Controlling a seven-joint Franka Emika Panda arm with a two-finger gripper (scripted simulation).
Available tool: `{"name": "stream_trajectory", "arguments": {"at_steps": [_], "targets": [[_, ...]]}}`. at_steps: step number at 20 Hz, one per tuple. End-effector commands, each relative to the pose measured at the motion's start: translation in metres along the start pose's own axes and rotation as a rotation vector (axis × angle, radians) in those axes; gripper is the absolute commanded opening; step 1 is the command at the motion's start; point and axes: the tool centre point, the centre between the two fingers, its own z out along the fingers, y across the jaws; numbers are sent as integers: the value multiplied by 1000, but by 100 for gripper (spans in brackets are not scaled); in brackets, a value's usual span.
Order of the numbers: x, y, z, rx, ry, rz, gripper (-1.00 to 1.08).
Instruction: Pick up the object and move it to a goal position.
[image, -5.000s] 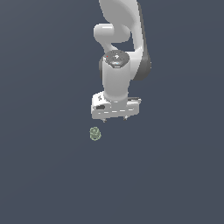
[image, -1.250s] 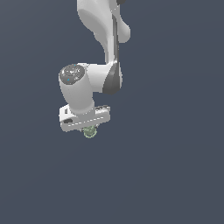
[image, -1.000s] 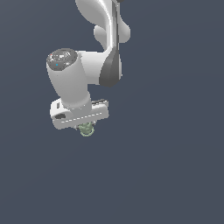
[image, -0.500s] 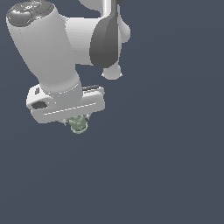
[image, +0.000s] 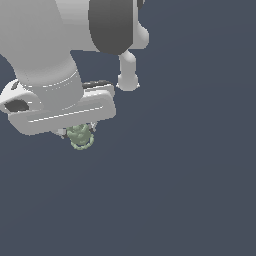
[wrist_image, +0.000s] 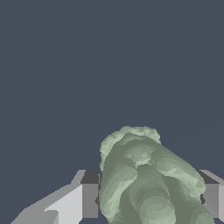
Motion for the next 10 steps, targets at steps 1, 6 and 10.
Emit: {"name": "stream_trajectory", "arguments": {"at_steps": [1,6,10], "targets": [[4,2,-11,0,-1,0,-100],[10,7,-29,0,-1,0,-100],[14,9,-40,0,-1,0,-100]]}}
